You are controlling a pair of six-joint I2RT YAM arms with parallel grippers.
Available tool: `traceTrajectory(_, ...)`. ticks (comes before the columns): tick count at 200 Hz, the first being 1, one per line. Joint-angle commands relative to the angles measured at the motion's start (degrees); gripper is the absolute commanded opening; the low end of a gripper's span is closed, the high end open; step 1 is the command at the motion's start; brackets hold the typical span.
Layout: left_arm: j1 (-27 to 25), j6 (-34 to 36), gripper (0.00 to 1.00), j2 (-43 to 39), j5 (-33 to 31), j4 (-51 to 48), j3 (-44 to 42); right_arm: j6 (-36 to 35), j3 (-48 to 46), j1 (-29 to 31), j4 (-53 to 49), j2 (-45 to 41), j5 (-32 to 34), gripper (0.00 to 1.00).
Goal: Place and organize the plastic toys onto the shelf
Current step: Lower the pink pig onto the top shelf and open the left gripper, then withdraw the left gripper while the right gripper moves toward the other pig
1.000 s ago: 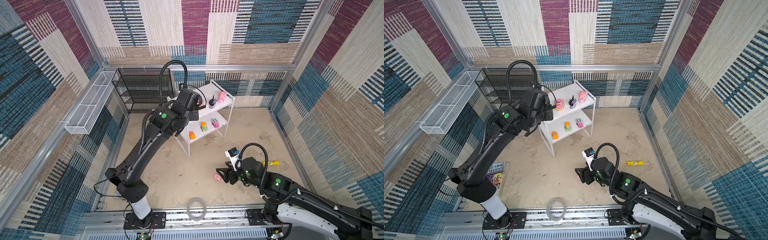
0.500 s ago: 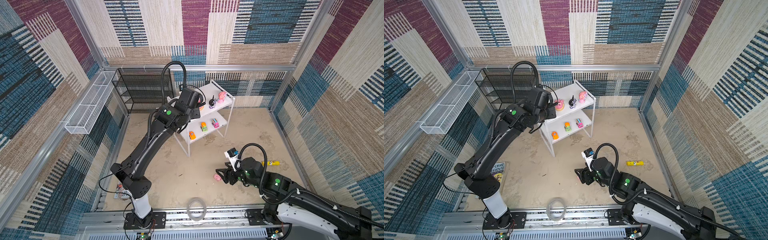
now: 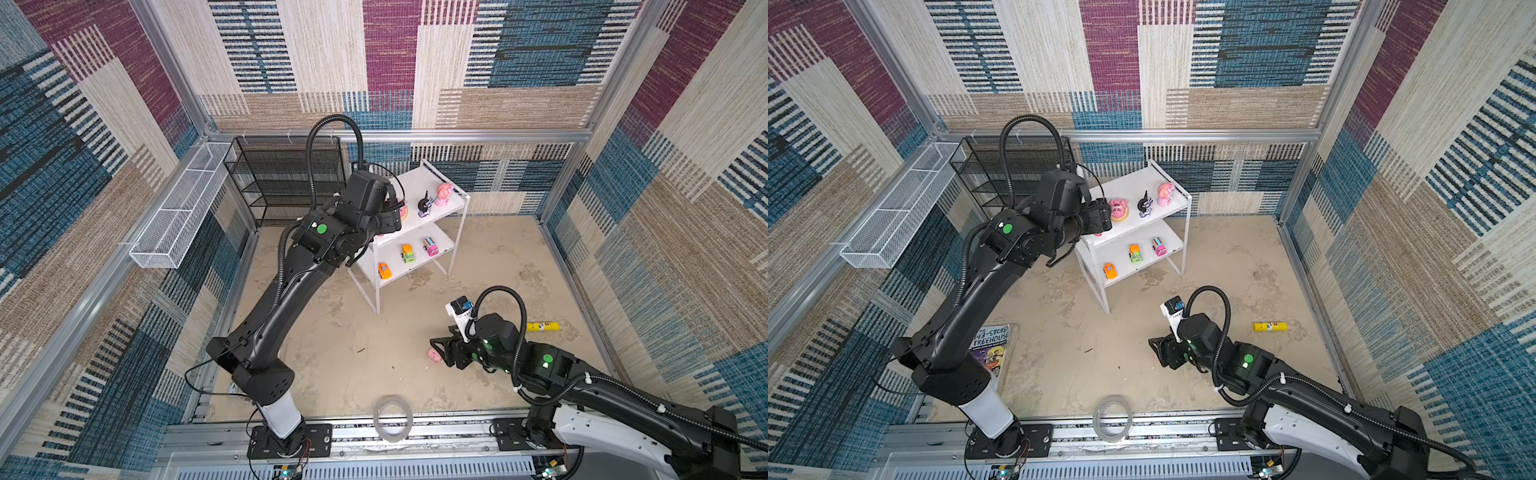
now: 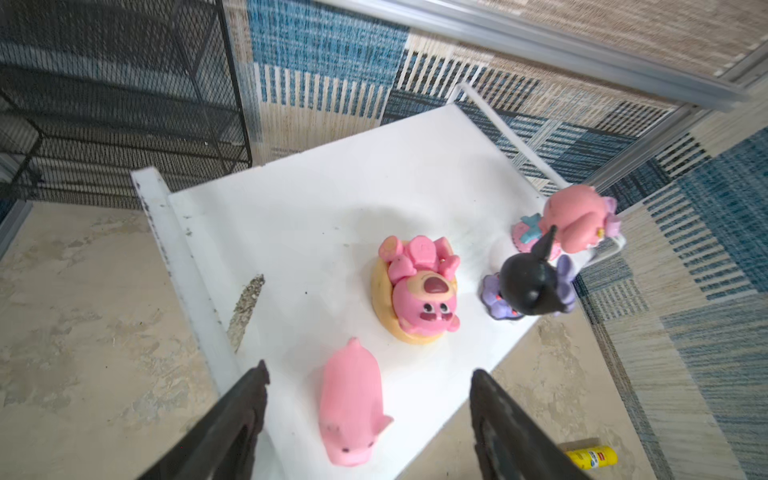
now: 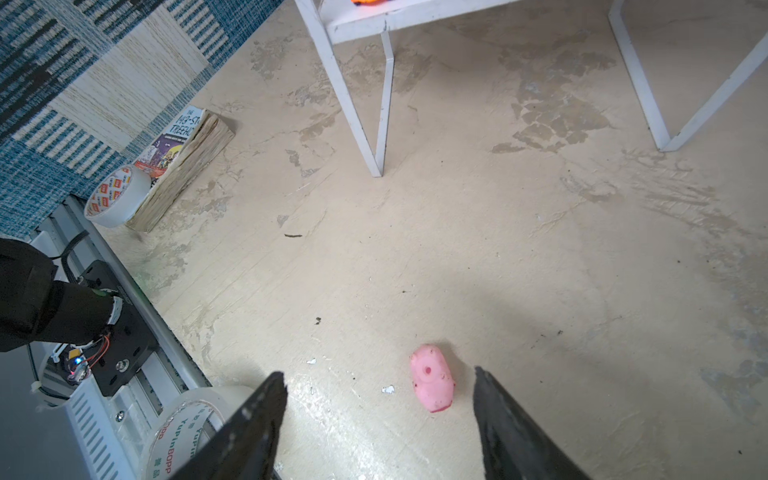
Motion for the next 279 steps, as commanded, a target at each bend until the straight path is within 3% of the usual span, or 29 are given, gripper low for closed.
traceTrajectory(1,0.05,5.36,0.84,-3.86,3.56,4.28,-3.3,2.52,0.28,0.05,0.51,2.6,0.04,0.72)
traceTrajectory(14,0.06,6.88,0.92,-7.91,4.49,6.31,-7.48,4.59,-1.13,0.05,1.36,4.45,-0.21,0.72)
traceTrajectory(47,0.12,10.26,0.97,-19.71,7.03,10.82,-21.72,9.15,-5.6,0.08,4.86,7.18,-1.23,0.72)
traceTrajectory(91,0.18,11.3,0.98,-34.77,13.61,13.73,-44.0,12.42,-10.81,0.25,8.95,11.42,-4.98,0.71)
traceTrajectory(133,0.13,8.42,0.99,-44.53,17.51,17.54,-59.7,10.03,-9.96,0.84,10.84,16.53,-1.64,0.69)
traceTrajectory(163,0.13,8.73,0.99,-46.07,17.76,17.21,-63.12,7.95,-8.35,0.86,11.9,21.54,0.41,0.65)
traceTrajectory(189,0.13,10.33,0.99,-45.9,17.45,16.96,-63.75,5.58,-6.9,0.94,12.93,23.13,-2.61,0.62)
traceTrajectory(236,0.4,11.48,0.99,-44.03,18.46,19.77,-64.59,2.33,-8.22,1.76,20.2,13.83,-8.33,0.66)
traceTrajectory(279,0.79,11.65,0.99,-41.74,19.99,21.29,-65.11,4.64,-8.22,1.62,17.25,14.14,-4.82,0.67)
